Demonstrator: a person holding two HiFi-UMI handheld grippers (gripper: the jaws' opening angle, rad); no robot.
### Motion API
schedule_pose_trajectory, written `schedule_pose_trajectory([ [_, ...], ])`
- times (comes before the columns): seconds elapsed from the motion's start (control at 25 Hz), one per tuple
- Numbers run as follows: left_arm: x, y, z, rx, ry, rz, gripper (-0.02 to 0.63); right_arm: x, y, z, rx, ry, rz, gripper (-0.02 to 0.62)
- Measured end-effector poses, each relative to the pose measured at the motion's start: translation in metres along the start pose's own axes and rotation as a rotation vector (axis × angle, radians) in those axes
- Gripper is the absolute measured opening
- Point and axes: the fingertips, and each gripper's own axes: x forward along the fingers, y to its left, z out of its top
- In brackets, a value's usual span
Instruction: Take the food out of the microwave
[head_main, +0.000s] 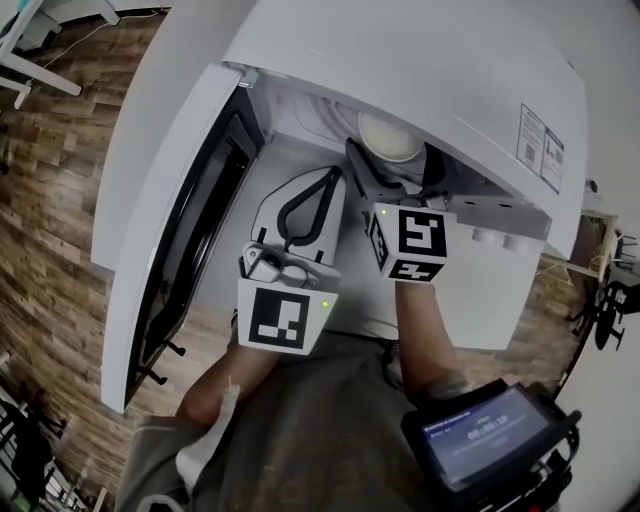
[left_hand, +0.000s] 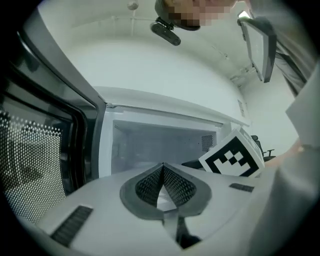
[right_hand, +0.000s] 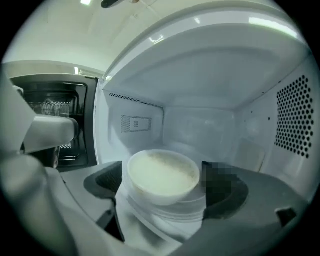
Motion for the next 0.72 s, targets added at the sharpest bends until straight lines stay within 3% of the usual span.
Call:
schedule_pose_trajectory([
  [0.16,-0.001,0.002,0.004,0.013,0.000,-0.006,0.008,0.008,-0.001,0.009,0.012,-0.001,0.022,0.524],
  [0.72,-0.007,0.010,0.004,0.010,0.014,0.020,0.008,0.029,-0.003,0.001,-0.028,0.054,0.031,0.526],
])
